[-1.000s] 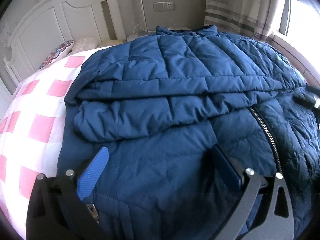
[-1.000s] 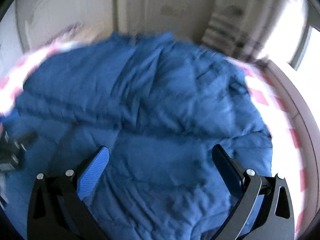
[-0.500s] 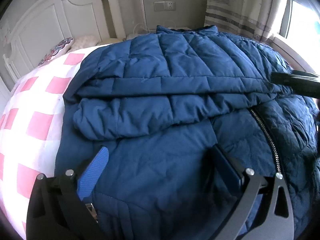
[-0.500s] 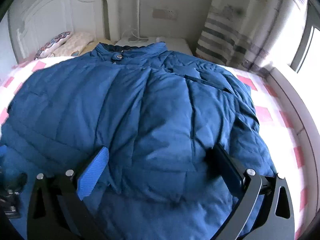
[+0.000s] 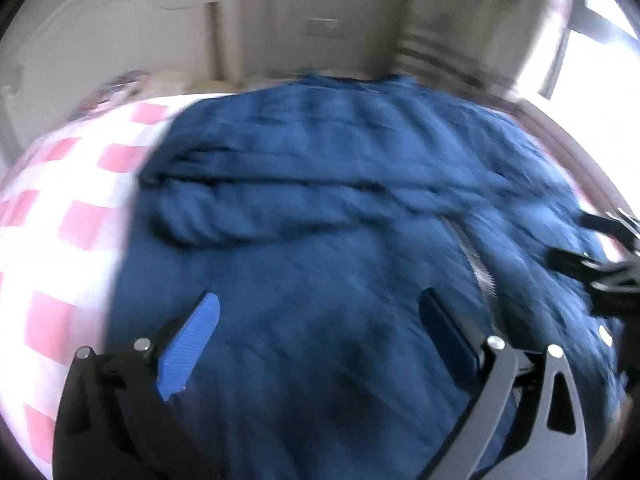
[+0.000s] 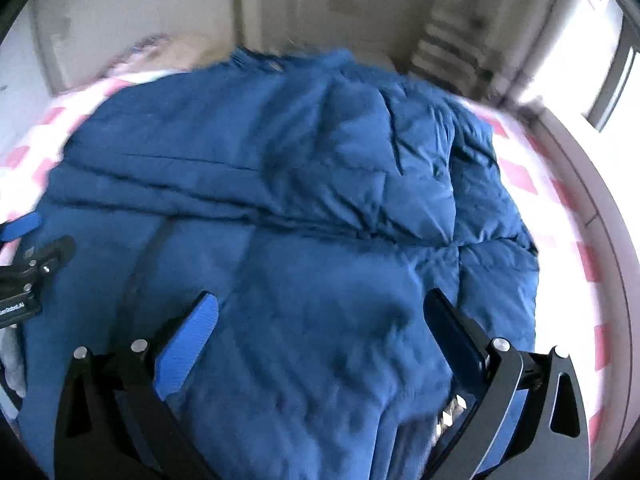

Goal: Fold large clothes
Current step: 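Release the collar fold and move both tools toward the jacket hem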

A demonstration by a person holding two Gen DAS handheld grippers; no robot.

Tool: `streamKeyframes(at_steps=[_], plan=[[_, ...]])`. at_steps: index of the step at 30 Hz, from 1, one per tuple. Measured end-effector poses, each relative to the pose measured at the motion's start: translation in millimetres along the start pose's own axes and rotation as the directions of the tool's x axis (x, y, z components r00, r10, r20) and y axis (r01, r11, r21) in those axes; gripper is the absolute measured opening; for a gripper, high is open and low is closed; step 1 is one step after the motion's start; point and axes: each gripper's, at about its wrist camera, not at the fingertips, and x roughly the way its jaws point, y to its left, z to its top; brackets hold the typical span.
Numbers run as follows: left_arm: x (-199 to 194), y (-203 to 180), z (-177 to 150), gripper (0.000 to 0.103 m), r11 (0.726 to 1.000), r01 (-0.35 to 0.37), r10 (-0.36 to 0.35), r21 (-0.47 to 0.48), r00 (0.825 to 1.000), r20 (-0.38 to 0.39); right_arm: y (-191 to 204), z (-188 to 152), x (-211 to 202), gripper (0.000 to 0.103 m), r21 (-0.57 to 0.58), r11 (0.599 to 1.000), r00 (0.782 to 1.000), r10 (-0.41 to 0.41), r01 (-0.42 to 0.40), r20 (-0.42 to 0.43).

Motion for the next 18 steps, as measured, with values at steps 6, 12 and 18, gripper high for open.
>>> streamKeyframes(at_steps=[6,12,18], plan=[[11.7,-13.2,-16.4,0.101,0.997,-0.057,0.06,0.055,0.997,-0.055,-9.7,-28.6,9.0,0.098,-0.004,1.0,0.999,0.013,-0.014,-0.052],[-20.4,16.1,-40.3,0.101,0.998,-0.065,0.065,-0.012,0.998,-0.016,-37.2,-58.5,-23.6,0.098,0.026,0.999,0.999,-0.047,0.047,-0.002],[-21.1,58.4,-50.6,0.101,0.987,-0.013,0.004,-0.161,0.998,-0.056,-50.6,-86.5,-21.7,0.098,0.058,0.998,0.999,-0.037,0.037,0.002]])
